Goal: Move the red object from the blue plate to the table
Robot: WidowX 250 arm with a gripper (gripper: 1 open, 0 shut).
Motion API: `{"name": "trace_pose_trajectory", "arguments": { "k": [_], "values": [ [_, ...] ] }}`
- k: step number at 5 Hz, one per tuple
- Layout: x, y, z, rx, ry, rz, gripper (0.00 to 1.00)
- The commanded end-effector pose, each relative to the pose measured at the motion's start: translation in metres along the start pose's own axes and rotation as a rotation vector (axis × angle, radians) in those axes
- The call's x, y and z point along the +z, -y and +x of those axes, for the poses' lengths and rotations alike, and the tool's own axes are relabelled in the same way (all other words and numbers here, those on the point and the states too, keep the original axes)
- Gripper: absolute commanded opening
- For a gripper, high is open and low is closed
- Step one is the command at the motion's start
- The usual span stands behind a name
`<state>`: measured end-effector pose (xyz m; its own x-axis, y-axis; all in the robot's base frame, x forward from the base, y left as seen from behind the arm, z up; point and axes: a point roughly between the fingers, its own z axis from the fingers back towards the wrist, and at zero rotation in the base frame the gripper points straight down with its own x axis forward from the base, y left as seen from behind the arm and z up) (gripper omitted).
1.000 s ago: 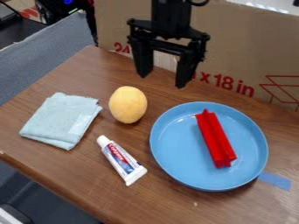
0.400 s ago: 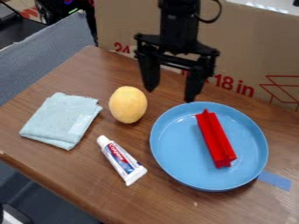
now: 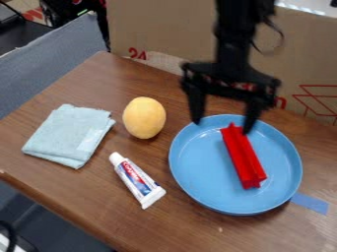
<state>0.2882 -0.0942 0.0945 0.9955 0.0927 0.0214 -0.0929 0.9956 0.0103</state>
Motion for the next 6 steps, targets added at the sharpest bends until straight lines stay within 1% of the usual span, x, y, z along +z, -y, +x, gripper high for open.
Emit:
{"name": "trace_pose_trajectory", "arguments": {
  "k": [1,2,3,4,5,6],
  "values": [
    [-0.002,0.021,-0.002,0.041,0.076,-0.015,1.0],
    [-0.016,0.018,0.008,0.108,0.109,-0.023,1.0],
    [-0.029,0.012,0.002,0.136,0.116,-0.024,1.0],
    [-0.035,0.012,-0.001,0.162,0.11,-0.027,1.0],
    [-0.041,0.007,0.002,0.184,0.107,-0.03,1.0],
    [-0.044,-0.001,-0.001,0.188,0.103,-0.021,1.0]
  ]
}}
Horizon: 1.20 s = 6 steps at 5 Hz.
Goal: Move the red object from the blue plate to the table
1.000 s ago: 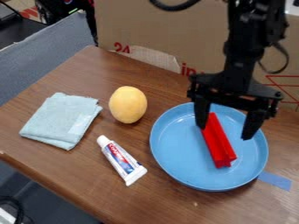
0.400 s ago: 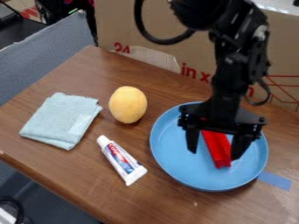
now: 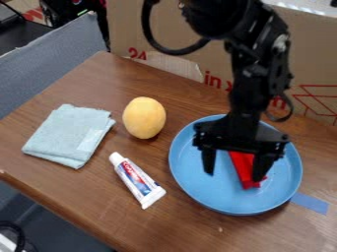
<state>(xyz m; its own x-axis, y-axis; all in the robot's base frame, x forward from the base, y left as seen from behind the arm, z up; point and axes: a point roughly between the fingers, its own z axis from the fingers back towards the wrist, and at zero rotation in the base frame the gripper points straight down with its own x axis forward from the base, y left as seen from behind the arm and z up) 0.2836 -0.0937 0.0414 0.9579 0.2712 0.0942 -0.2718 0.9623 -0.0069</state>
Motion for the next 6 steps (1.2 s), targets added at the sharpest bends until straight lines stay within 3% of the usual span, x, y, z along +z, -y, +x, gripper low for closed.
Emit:
{"name": "trace_pose_trajectory", "arguments": {
  "k": [1,3,4,5,6],
  "values": [
    [0.015,-0.002,0.004,0.029,0.031,-0.019,1.0],
    [0.033,-0.006,0.001,0.028,0.012,-0.031,1.0],
    [0.026,-0.014,-0.001,0.03,0.033,-0.038,1.0],
    [0.032,-0.008,-0.004,0.053,0.05,-0.048,1.0],
    [0.036,-0.001,-0.015,0.052,0.032,-0.051,1.0]
  ]
}}
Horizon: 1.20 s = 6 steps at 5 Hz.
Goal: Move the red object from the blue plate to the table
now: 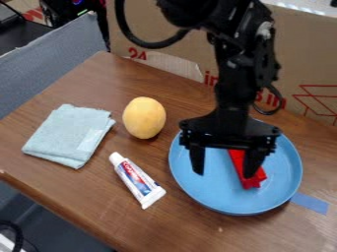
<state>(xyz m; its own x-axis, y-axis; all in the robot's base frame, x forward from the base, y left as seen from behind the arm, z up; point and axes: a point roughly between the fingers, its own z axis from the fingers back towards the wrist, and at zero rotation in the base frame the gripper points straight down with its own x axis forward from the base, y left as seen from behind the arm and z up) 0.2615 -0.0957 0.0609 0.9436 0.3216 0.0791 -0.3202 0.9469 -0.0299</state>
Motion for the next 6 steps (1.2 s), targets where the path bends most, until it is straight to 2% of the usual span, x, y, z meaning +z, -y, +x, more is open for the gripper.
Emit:
{"name": "trace_pose_trajectory", "arguments": {
  "k": [1,2,3,4,5,6],
  "values": [
    [0.019,0.008,0.007,0.005,0.032,-0.04,1.0],
    [0.028,0.011,0.007,0.019,0.029,-0.06,1.0],
    [0.028,0.016,-0.001,0.029,0.034,-0.088,1.0],
    [0.032,0.014,0.002,0.033,0.02,-0.079,1.0],
    [0.031,0.003,0.003,0.037,0.02,-0.079,1.0],
    [0.027,0.008,0.009,0.049,0.013,-0.083,1.0]
  ]
}}
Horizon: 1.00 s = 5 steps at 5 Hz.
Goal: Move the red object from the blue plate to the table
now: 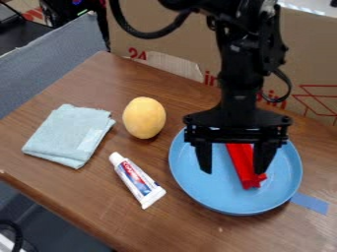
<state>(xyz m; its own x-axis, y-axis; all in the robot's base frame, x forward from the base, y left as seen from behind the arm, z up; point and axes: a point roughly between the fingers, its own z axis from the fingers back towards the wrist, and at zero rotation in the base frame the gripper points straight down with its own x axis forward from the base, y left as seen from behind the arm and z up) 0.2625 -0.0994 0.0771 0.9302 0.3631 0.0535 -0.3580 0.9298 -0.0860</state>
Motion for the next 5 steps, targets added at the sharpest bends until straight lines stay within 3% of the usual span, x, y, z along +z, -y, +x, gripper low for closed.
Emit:
{"name": "trace_pose_trajectory", "arguments": {
  "k": [1,3,4,5],
  "values": [
    [0.009,0.01,0.005,-0.003,0.027,-0.01,1.0],
    [0.0,0.01,0.004,0.0,0.016,0.013,1.0],
    [0.003,0.002,-0.001,0.017,0.016,0.009,1.0],
    [-0.003,0.008,0.004,0.021,0.024,-0.002,1.0]
  ]
}}
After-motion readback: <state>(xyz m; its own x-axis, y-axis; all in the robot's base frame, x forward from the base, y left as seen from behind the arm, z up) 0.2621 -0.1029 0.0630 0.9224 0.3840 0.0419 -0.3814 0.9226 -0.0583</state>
